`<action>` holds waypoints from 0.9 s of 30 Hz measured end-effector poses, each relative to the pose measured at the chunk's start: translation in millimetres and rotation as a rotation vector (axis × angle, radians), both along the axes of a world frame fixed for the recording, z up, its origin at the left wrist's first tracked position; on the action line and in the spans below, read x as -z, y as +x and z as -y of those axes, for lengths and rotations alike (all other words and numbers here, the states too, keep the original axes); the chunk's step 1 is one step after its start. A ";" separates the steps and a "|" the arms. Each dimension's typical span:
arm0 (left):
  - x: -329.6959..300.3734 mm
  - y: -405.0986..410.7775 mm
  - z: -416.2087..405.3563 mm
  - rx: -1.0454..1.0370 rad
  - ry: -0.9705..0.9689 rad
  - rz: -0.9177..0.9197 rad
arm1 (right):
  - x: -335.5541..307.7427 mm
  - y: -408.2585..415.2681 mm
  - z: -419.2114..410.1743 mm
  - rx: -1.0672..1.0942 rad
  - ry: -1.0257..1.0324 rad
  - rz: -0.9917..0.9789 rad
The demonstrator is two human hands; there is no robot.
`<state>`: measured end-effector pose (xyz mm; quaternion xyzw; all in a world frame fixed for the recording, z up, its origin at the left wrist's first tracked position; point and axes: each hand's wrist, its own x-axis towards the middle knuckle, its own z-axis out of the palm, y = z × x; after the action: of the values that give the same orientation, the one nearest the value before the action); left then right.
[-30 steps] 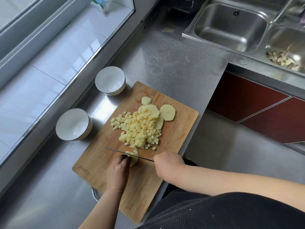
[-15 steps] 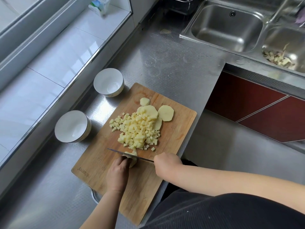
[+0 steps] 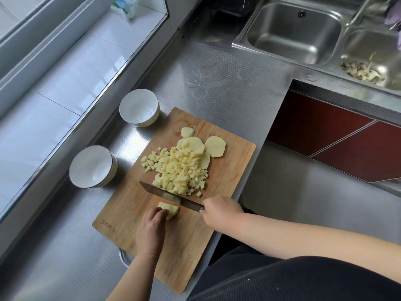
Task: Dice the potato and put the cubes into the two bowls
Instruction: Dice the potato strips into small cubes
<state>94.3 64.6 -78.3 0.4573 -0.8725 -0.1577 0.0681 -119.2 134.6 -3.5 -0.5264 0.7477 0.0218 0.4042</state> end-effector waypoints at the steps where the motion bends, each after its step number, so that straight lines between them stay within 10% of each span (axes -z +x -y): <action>1: 1.1 1.4 -0.1 -0.003 0.003 0.002 | -2.0 2.6 1.2 -0.024 -0.006 -0.008; 27: 7.0 11.2 -0.2 -0.071 0.034 -0.024 | 10.6 2.2 7.1 0.004 0.057 0.054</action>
<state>105.5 64.8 -85.3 0.4871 -0.8522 -0.1753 0.0764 -117.0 127.5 -14.1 -0.5135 0.7366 0.0281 0.4393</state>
